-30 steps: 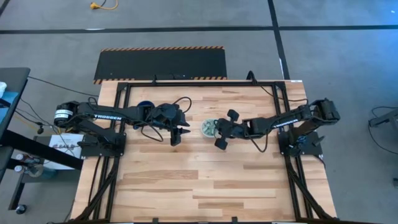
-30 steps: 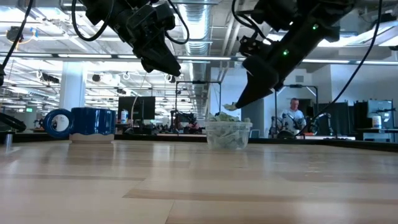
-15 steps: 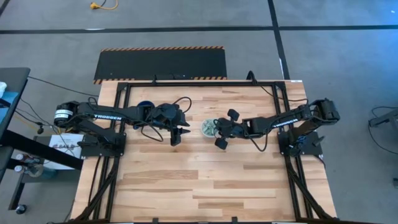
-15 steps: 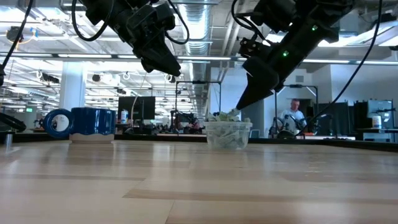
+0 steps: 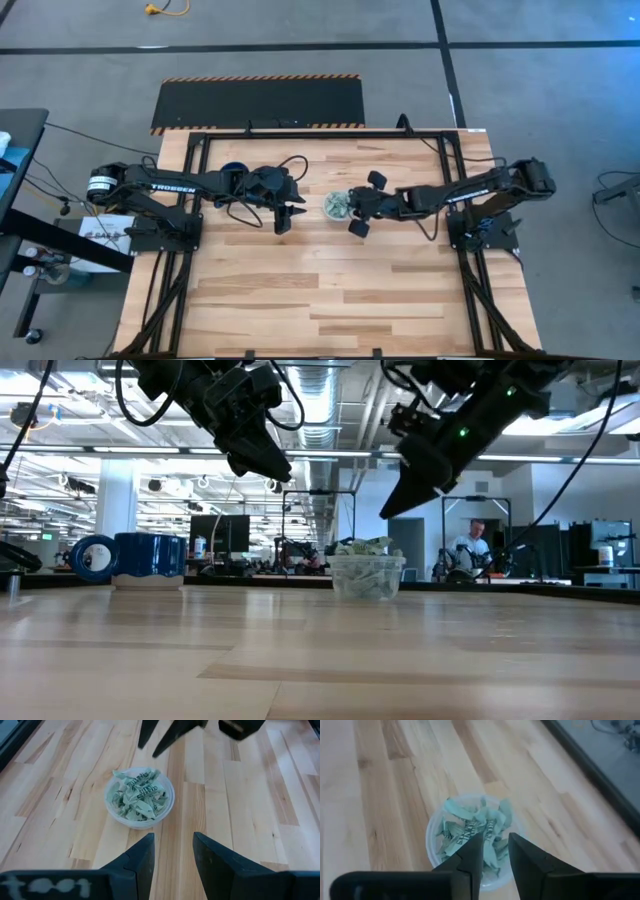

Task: Pick and place items into bin
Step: Return to Home Position

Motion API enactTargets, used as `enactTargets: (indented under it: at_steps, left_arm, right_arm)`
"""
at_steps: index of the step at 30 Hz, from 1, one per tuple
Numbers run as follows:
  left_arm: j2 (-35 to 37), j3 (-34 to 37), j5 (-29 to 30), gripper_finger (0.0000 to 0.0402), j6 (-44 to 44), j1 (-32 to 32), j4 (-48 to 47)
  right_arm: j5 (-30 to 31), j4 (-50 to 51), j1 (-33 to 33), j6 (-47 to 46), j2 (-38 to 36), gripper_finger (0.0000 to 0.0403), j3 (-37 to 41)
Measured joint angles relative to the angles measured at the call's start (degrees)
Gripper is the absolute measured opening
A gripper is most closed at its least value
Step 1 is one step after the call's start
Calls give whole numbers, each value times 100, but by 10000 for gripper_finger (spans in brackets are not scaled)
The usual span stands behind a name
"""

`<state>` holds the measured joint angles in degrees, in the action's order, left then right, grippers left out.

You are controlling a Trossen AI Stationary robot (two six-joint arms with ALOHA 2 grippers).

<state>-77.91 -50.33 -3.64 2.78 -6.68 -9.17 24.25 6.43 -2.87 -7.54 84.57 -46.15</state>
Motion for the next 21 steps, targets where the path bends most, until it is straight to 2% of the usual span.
enactTargets:
  at_steps: [9,13,17,21]
  left_arm:
    - [0,0,114,123,2,0,215]
    - [-2,0,301,123,-172,-13,679]
    - [-2,0,518,123,-380,-15,1586]
    - [71,-37,175,114,-526,-17,2358]
  right_arm:
    - [-10,323,-129,211,-908,87,0]
    - [-11,442,-271,411,-1193,82,2]
    - [-15,392,-387,672,-1378,53,2]
    - [-12,383,-471,756,-1631,7,2]
